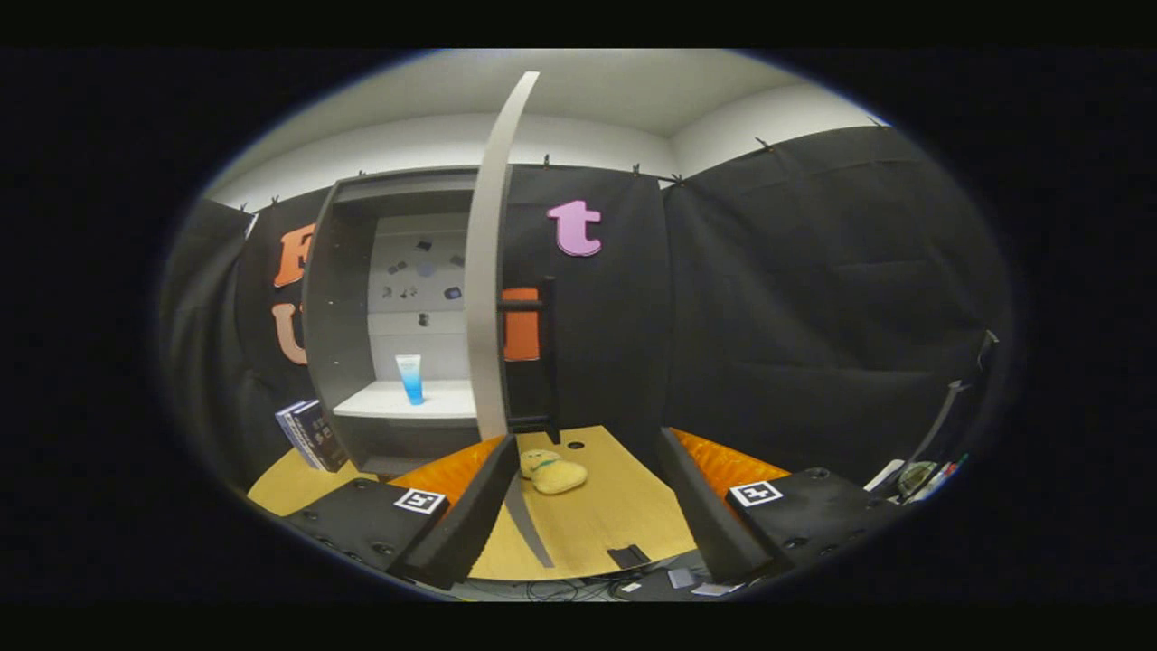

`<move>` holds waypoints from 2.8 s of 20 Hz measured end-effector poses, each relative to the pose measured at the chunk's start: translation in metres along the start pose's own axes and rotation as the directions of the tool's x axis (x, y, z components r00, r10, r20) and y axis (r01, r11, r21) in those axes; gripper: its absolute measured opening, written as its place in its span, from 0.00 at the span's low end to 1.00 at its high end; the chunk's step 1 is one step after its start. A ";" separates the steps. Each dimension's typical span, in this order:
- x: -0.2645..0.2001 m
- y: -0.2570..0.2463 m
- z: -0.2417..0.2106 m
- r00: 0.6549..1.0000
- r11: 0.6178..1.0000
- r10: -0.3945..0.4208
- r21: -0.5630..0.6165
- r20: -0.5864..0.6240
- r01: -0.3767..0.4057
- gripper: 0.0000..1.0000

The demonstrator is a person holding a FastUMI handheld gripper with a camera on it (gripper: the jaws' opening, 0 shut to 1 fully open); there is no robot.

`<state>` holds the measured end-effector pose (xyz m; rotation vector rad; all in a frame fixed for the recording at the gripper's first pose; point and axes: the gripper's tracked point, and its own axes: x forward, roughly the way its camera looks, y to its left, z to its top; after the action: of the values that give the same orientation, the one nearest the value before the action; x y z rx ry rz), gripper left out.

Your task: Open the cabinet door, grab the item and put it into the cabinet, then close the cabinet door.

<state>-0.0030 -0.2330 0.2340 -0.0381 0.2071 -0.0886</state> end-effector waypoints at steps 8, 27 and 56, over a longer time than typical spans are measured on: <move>-0.003 0.035 -0.015 0.992 0.991 0.129 0.048 -0.014 -0.128 0.92; 0.050 0.312 -0.036 0.917 0.916 0.398 0.059 -0.022 -0.397 0.95; 0.045 0.241 -0.011 0.996 0.995 0.087 -0.048 -0.015 -0.087 0.98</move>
<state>0.0590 0.0022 0.2024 -0.0766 0.2239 0.0031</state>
